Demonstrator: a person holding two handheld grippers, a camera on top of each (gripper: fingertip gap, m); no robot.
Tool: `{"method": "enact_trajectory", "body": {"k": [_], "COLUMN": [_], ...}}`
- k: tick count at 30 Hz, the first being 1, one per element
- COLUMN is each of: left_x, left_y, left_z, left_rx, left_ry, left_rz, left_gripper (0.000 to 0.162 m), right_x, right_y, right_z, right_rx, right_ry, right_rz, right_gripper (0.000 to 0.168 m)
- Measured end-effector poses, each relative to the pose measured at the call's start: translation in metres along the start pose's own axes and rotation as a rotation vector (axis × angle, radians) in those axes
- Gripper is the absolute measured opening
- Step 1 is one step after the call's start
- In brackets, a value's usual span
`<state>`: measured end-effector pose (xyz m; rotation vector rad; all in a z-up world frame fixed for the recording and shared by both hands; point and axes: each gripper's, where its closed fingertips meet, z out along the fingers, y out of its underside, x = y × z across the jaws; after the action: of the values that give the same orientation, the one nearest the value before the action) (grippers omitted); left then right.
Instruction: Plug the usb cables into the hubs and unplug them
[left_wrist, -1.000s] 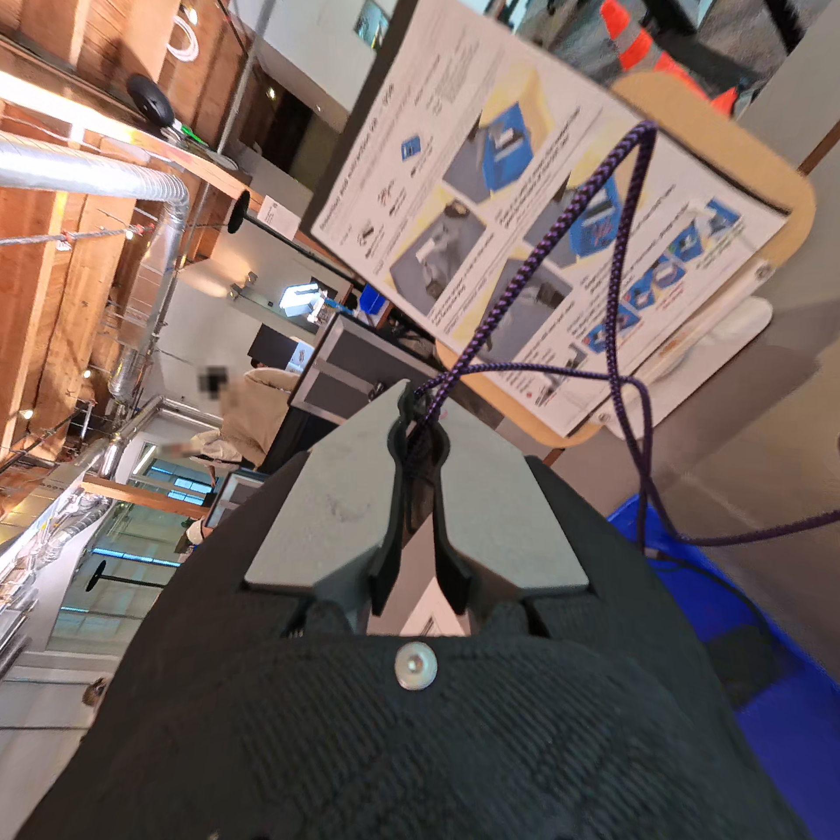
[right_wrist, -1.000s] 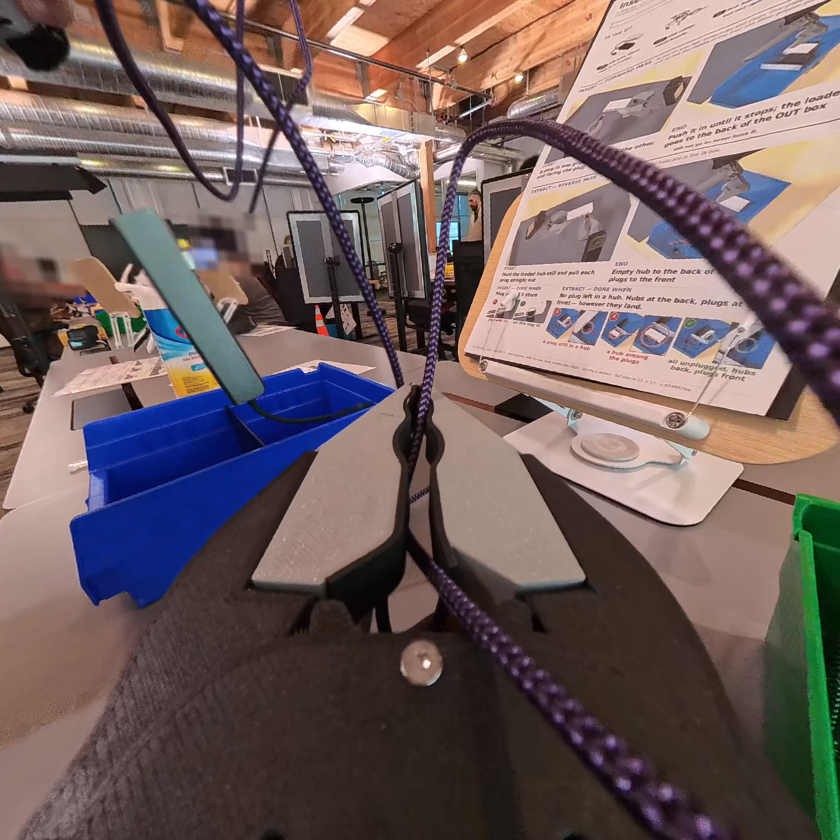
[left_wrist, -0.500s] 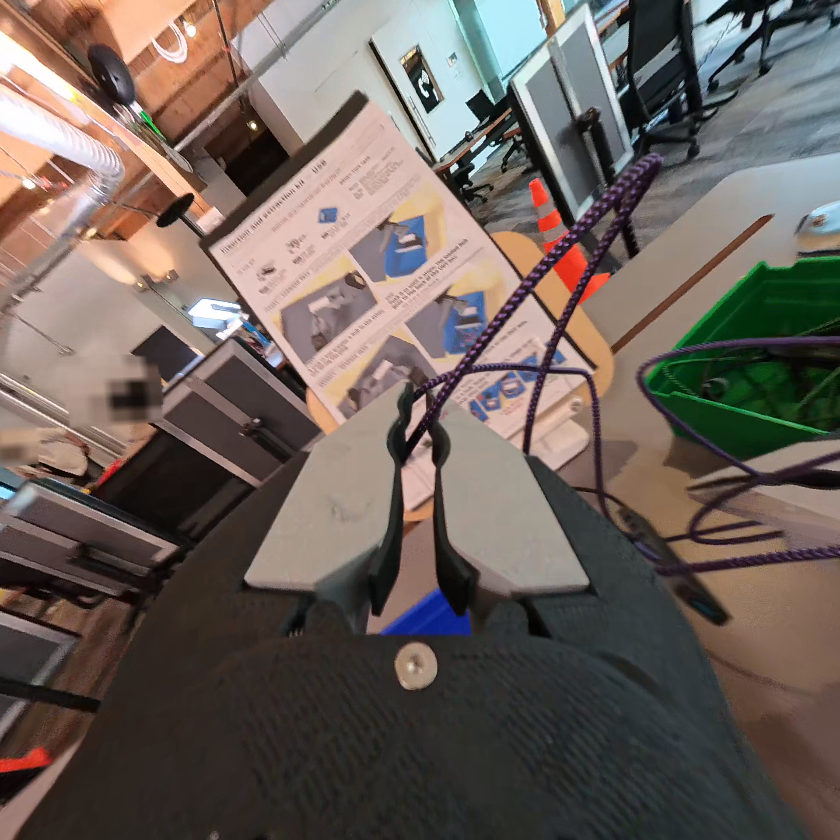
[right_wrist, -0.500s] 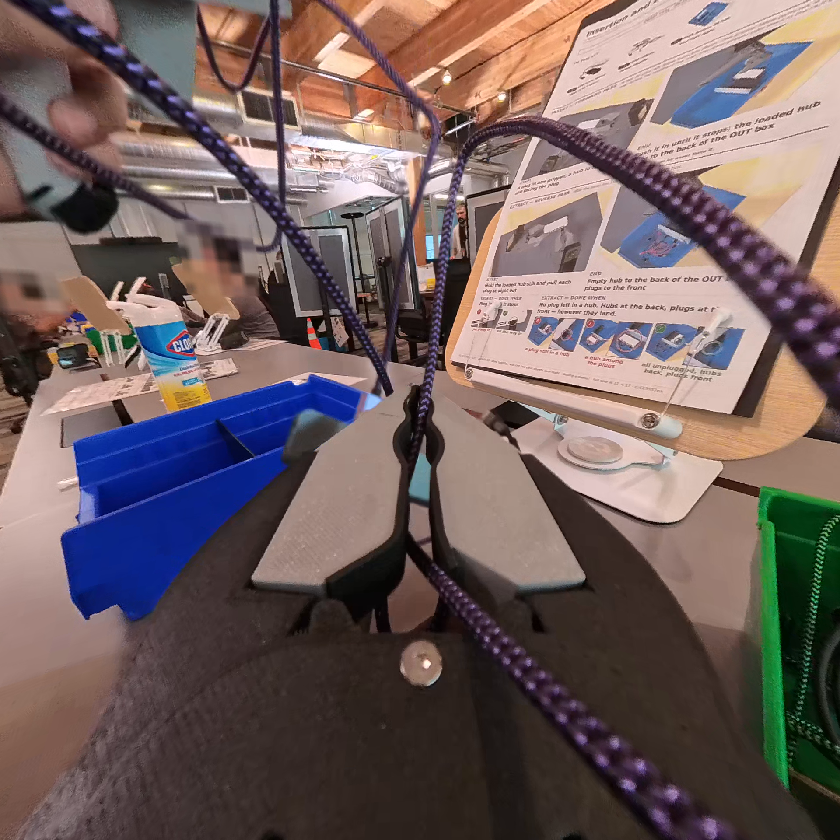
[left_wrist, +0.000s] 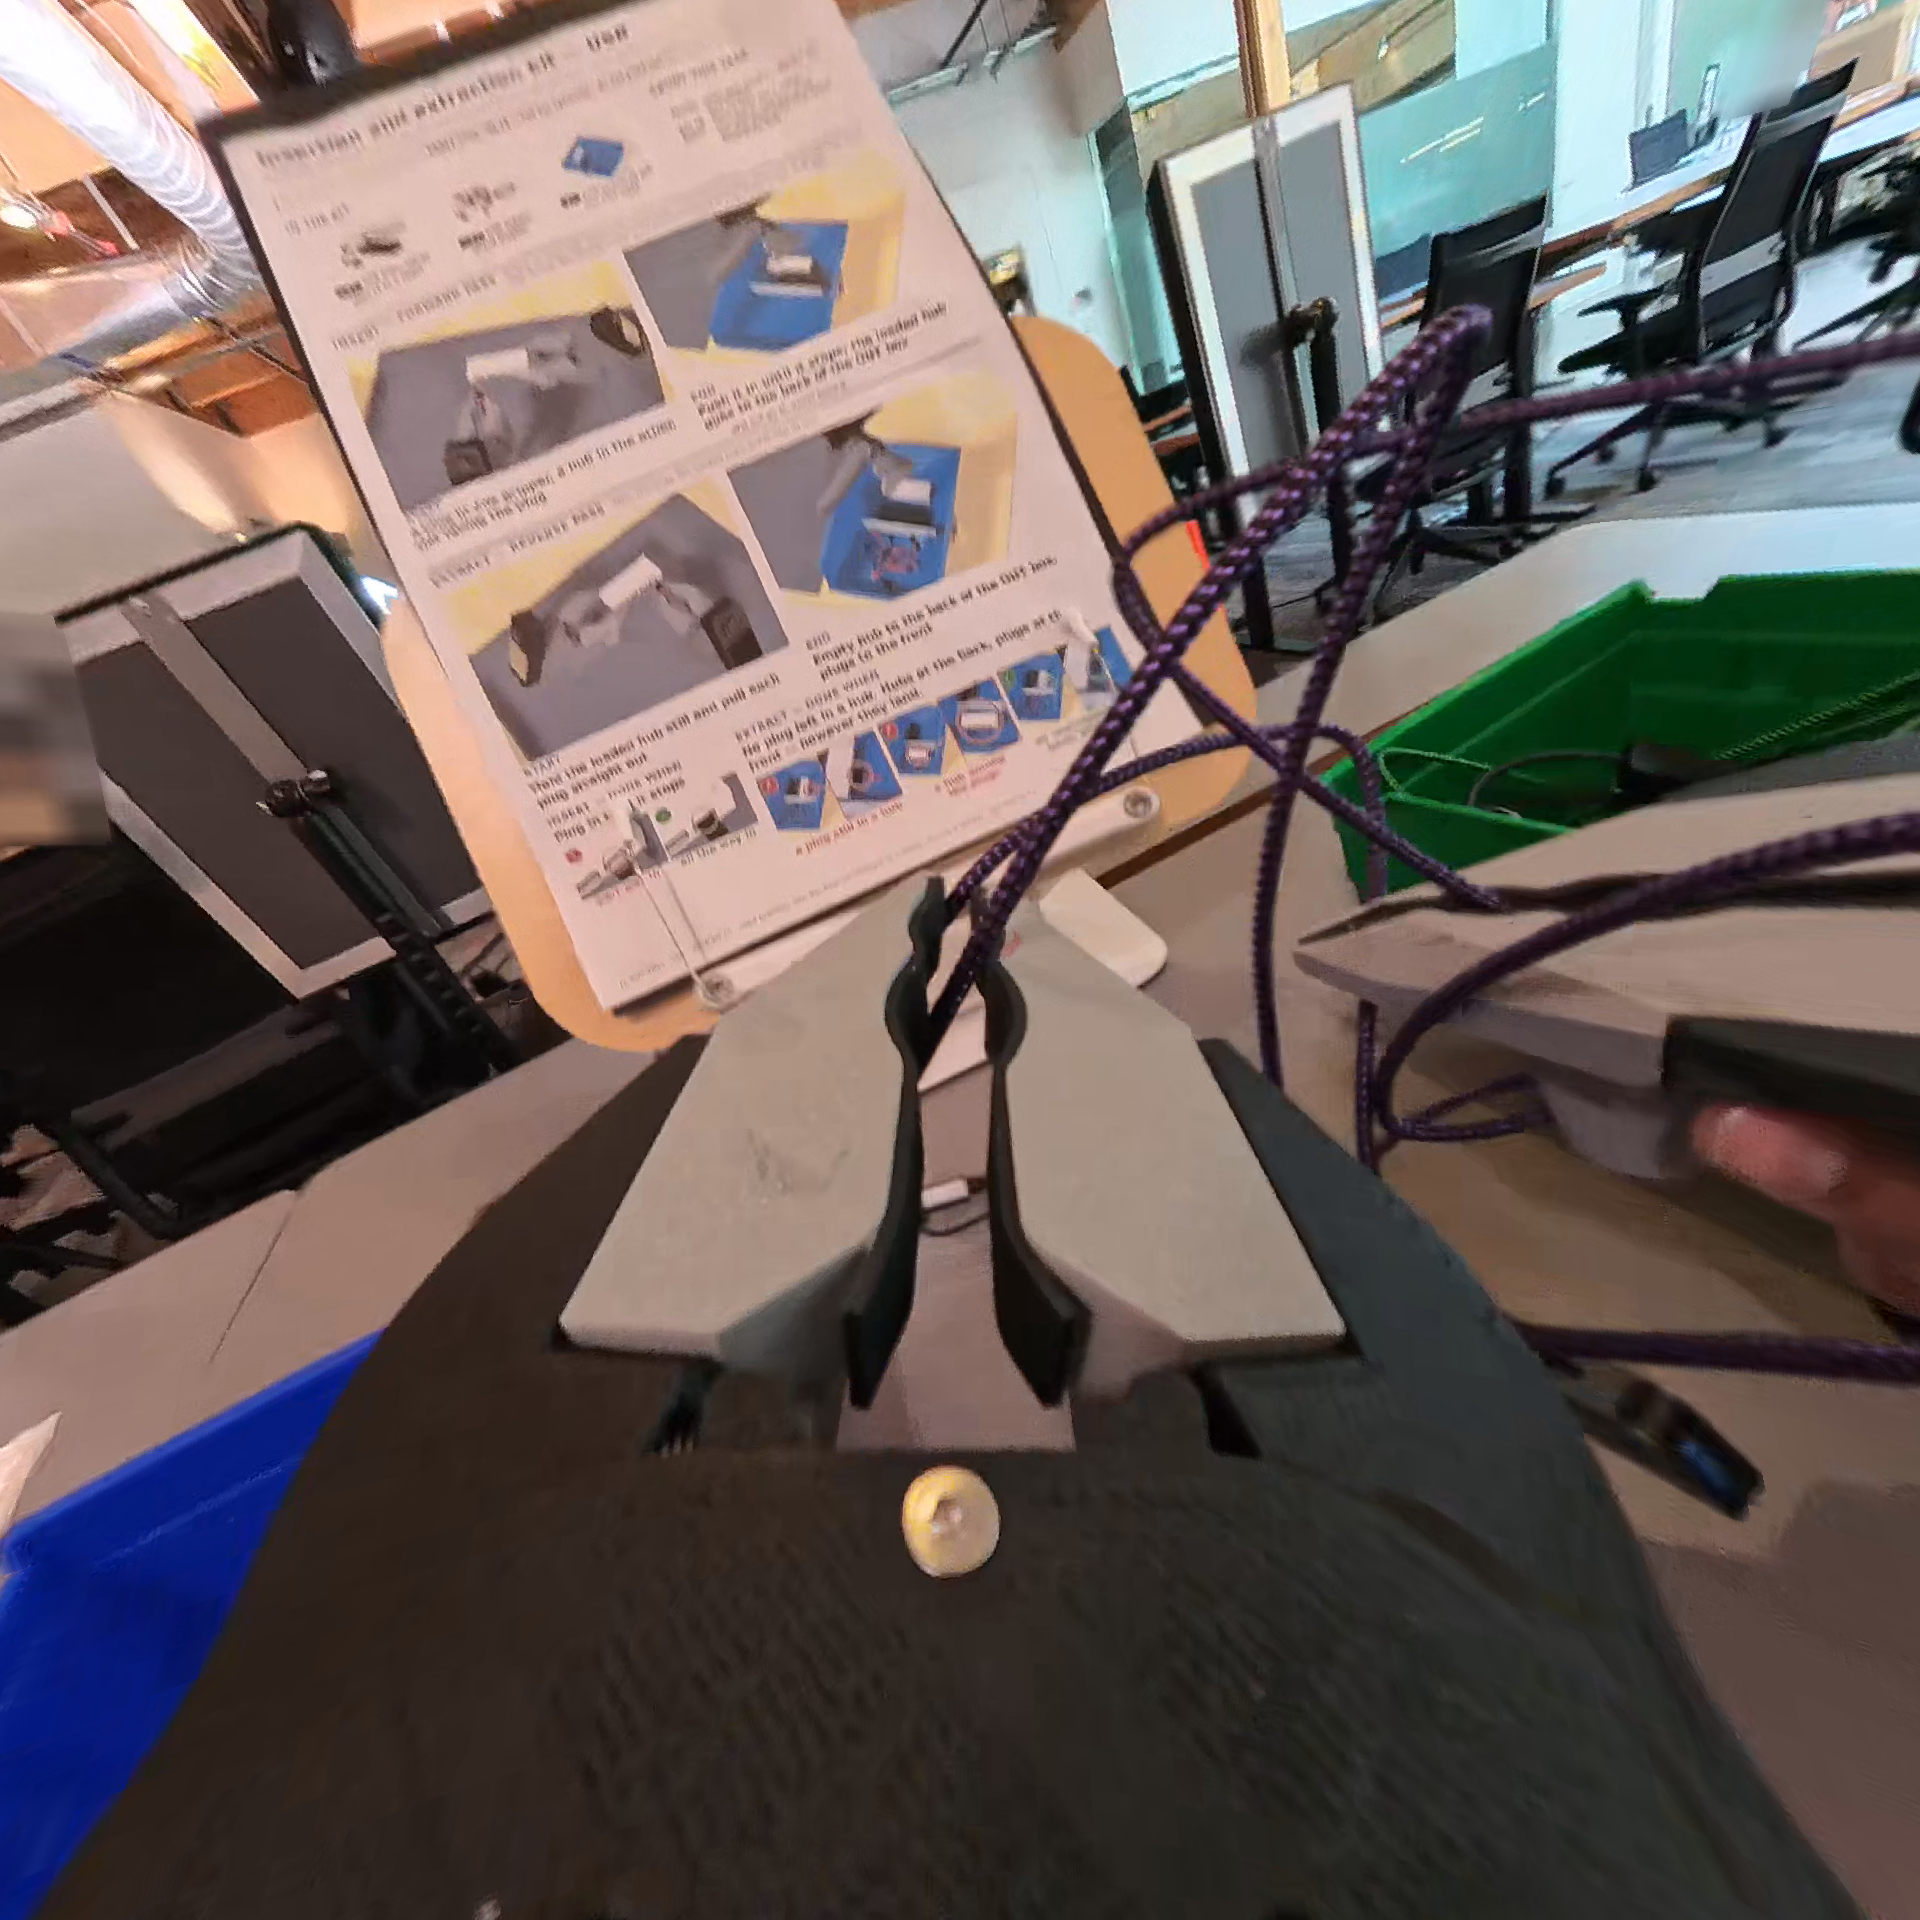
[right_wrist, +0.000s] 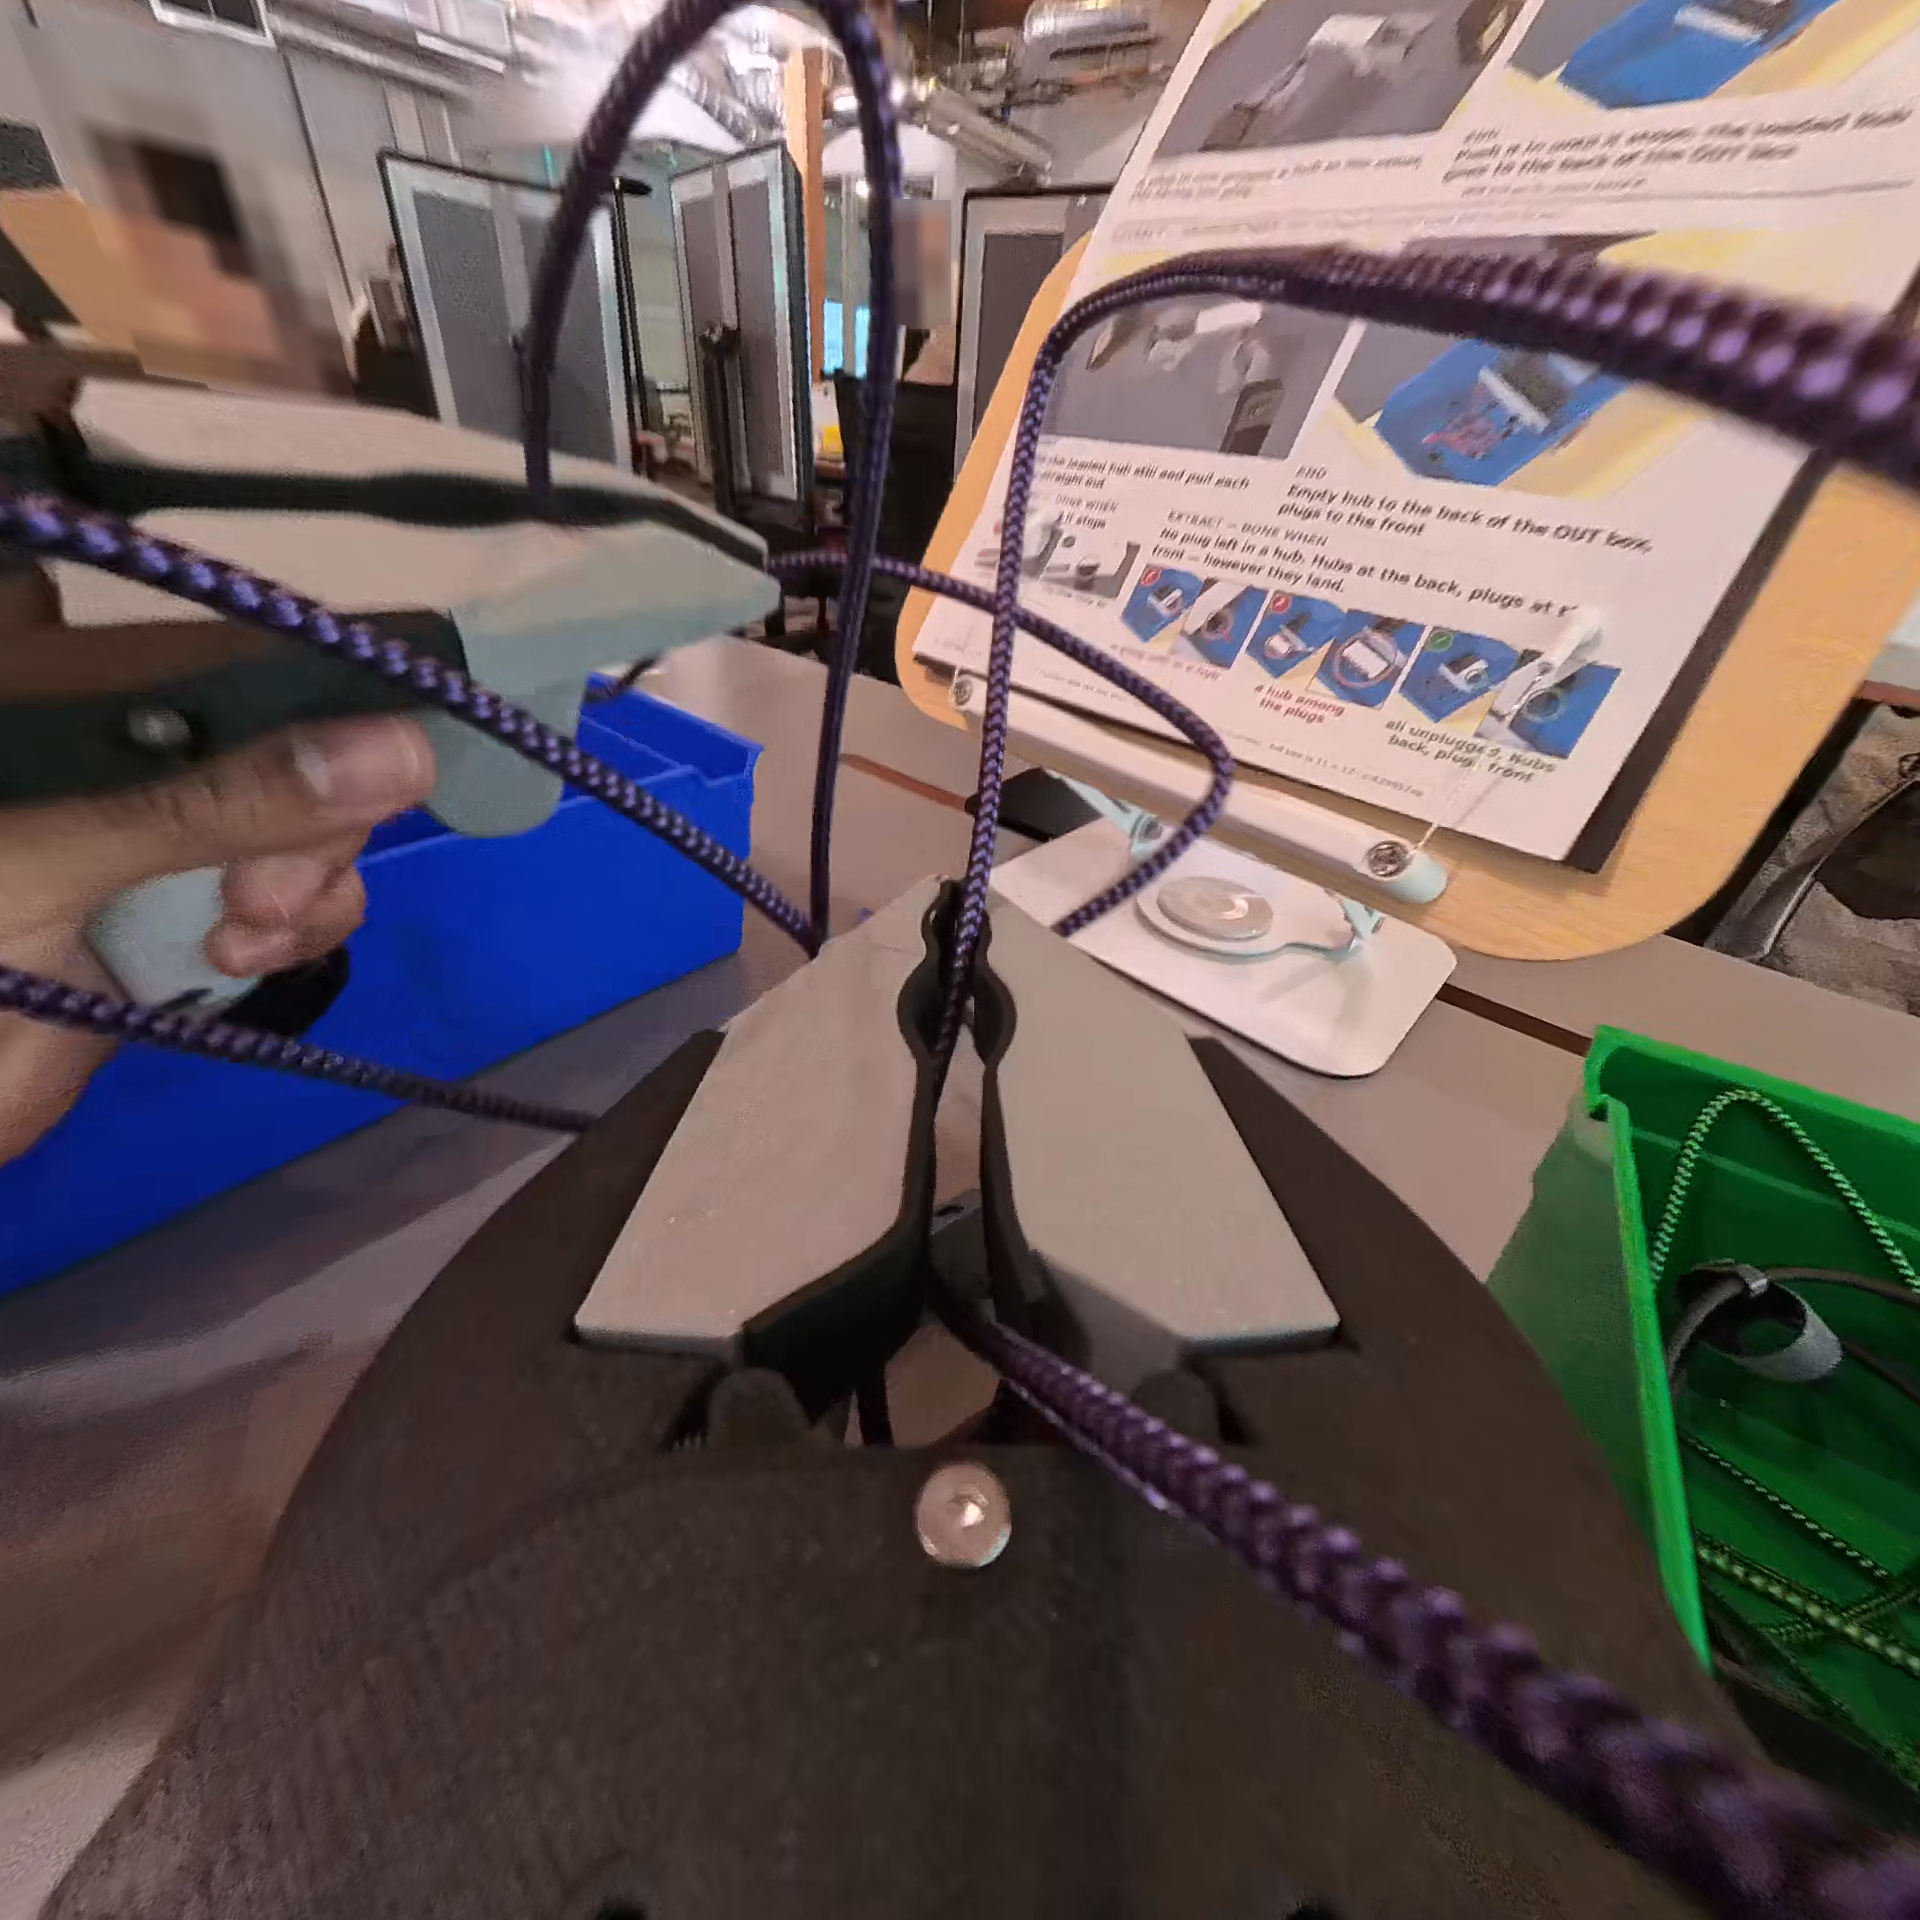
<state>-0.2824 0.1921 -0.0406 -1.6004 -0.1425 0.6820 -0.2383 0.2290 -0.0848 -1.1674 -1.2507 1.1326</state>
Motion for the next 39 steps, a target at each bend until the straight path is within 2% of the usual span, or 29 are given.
{"method": "enact_trajectory", "body": {"k": [2,9,15,21,27,32,36,39], "left_x": [0.009,0.024,0.019,0.008,0.0,-0.005,-0.008,-0.01], "left_y": [0.015,0.022,0.034,0.032,0.027,0.024,0.027,0.029], "left_z": [0.002,0.005,0.01,0.009,0.006,0.004,0.005,0.005], "left_rx": [-0.013,-0.034,-0.064,-0.042,-0.007,0.01,0.0,-0.008], "left_ry": [0.049,0.12,0.099,0.05,0.03,0.014,0.007,0.004], "left_rz": [-0.037,-0.056,-0.062,-0.089,-0.133,-0.141,-0.153,-0.159], "left_gripper": [0.001,0.001,0.001,0.002,0.002,0.002,0.002,0.002], "right_x": [-0.005,-0.005,0.003,0.006,0.001,-0.02,-0.008,0.001], "right_y": [0.006,0.021,0.032,0.029,0.03,0.022,0.002,-0.011], "right_z": [0.004,0.011,0.009,0.004,0.004,0.002,-0.008,-0.016], "right_rx": [-0.023,-0.096,-0.154,-0.123,-0.137,-0.096,-0.013,0.038], "right_ry": [-0.005,0.059,0.084,0.115,0.075,-0.041,0.067,0.098], "right_rz": [-0.02,-0.185,-0.191,-0.193,-0.18,-0.201,-0.245,-0.203], "right_gripper": [0.0,0.0,0.0,0.0,0.0,0.0,0.0,0.0]}}
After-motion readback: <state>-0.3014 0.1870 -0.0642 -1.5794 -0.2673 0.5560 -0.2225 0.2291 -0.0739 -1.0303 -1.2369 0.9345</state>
